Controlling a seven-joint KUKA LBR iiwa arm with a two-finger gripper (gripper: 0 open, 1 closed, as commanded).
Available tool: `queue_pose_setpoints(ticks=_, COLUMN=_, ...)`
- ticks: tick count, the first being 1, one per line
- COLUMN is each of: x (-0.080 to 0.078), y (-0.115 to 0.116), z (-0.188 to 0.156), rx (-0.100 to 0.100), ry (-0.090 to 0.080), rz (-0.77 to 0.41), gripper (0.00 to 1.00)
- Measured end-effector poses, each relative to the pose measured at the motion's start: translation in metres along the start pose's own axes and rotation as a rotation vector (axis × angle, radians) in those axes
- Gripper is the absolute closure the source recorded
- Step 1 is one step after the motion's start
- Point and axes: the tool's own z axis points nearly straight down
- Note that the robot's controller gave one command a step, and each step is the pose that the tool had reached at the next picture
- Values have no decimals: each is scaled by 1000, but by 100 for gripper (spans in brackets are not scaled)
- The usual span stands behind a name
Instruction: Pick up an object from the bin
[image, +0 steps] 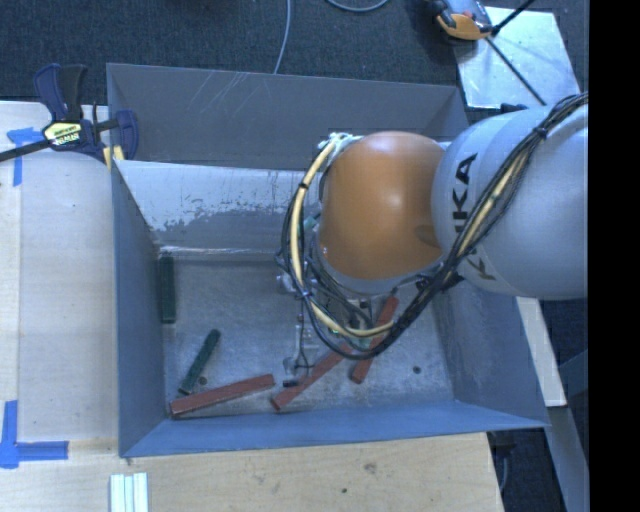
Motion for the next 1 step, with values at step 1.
queue_pose_setpoints(ticks=1, x=1, y=-2, z=34, rx=0, ry=-6, rz=-75, gripper=0)
